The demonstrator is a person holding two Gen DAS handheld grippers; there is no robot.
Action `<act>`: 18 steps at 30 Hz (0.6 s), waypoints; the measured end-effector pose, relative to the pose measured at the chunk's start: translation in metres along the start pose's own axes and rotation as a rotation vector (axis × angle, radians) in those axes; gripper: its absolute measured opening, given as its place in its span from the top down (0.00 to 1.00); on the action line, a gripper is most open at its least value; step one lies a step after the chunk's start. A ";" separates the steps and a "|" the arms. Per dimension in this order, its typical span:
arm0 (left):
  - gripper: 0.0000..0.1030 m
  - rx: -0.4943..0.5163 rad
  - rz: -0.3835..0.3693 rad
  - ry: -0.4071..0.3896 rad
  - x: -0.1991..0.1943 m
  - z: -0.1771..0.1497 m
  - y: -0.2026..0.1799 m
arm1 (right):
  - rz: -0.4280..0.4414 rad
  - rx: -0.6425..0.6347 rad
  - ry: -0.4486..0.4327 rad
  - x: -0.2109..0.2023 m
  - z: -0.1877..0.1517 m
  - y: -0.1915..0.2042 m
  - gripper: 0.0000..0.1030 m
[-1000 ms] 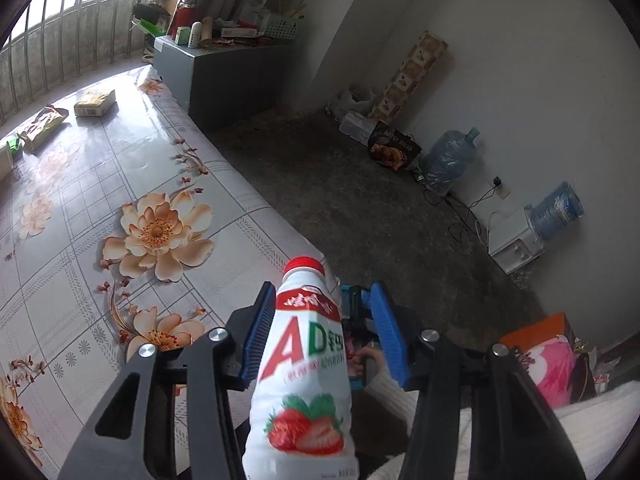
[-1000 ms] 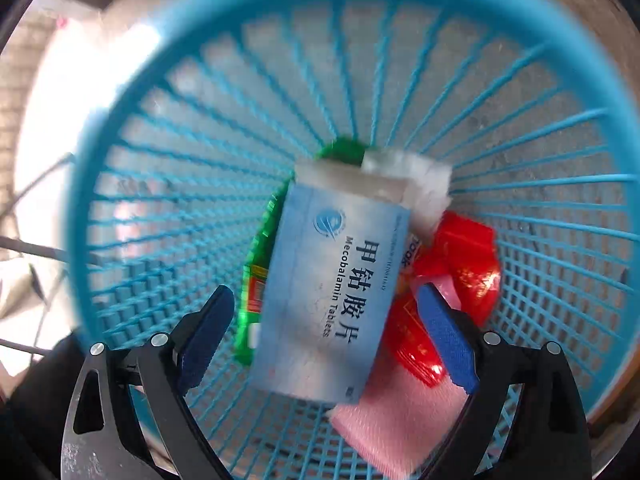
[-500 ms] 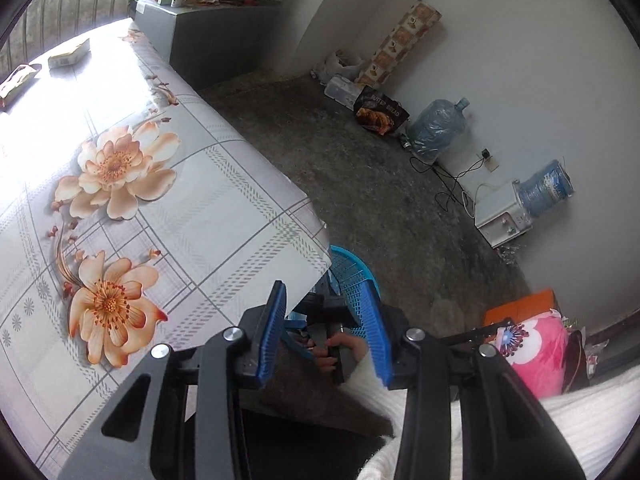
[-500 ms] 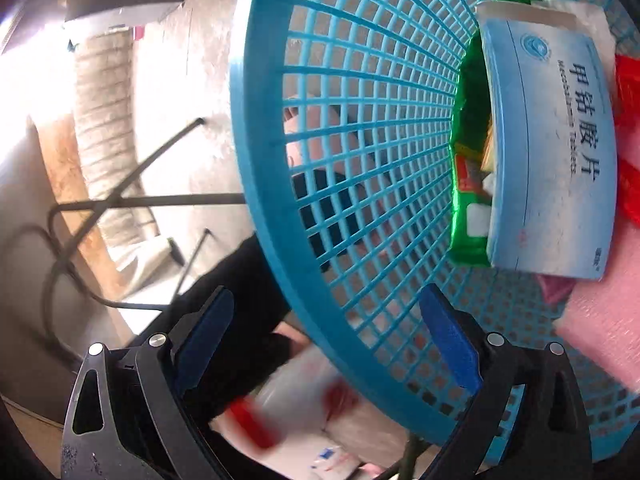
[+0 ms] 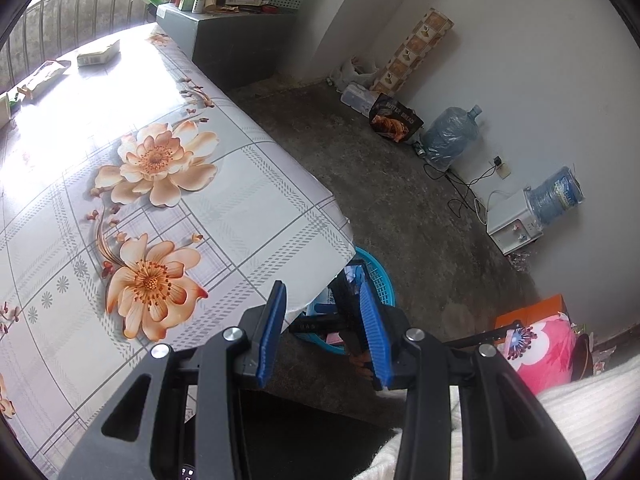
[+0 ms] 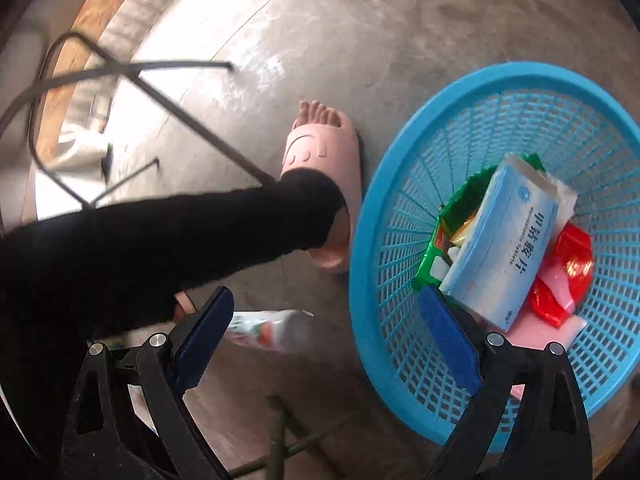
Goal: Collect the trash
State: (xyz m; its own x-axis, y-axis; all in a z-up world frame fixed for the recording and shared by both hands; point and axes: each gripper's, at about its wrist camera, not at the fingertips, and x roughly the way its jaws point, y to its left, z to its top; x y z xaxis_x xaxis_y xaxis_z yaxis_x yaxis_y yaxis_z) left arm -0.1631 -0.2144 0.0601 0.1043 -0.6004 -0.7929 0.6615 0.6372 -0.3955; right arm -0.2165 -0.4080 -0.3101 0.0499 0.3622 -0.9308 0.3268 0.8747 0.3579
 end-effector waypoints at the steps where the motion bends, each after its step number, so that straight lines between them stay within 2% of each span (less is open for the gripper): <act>1: 0.64 0.002 0.001 -0.001 -0.002 -0.002 0.000 | -0.035 -0.122 0.020 0.012 -0.007 0.011 0.12; 3: 0.64 0.003 0.010 -0.010 -0.008 -0.004 0.000 | -0.083 -0.369 0.062 0.023 -0.032 0.029 0.12; 4: 0.64 0.000 0.015 -0.015 -0.012 -0.006 0.001 | -0.125 -0.469 0.079 0.032 -0.042 0.035 0.09; 6: 0.64 -0.012 0.026 -0.026 -0.018 -0.009 0.003 | -0.224 -0.611 0.101 0.039 -0.065 0.034 0.08; 7: 0.64 -0.020 0.033 -0.031 -0.021 -0.011 0.005 | -0.237 -0.649 0.124 0.046 -0.072 0.037 0.08; 9: 0.64 -0.039 0.057 -0.038 -0.025 -0.013 0.010 | -0.212 -0.661 0.154 0.057 -0.079 0.038 0.08; 11: 0.64 -0.058 0.073 -0.040 -0.028 -0.014 0.015 | -0.145 -0.633 0.173 0.065 -0.073 0.043 0.08; 13: 0.64 -0.073 0.106 -0.038 -0.031 -0.015 0.022 | -0.106 -0.598 0.173 0.064 -0.065 0.041 0.17; 15: 0.64 -0.099 0.119 -0.029 -0.032 -0.015 0.031 | -0.101 -0.571 0.164 0.060 -0.060 0.038 0.17; 18: 0.64 -0.117 0.130 -0.021 -0.035 -0.015 0.040 | -0.151 -0.549 0.155 0.052 -0.058 0.030 0.16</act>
State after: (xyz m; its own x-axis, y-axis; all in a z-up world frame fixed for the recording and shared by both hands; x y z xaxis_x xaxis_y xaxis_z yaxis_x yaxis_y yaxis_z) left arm -0.1509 -0.1609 0.0650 0.1999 -0.5182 -0.8316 0.5507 0.7614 -0.3421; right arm -0.2593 -0.3441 -0.3433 -0.1116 0.2269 -0.9675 -0.2190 0.9440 0.2467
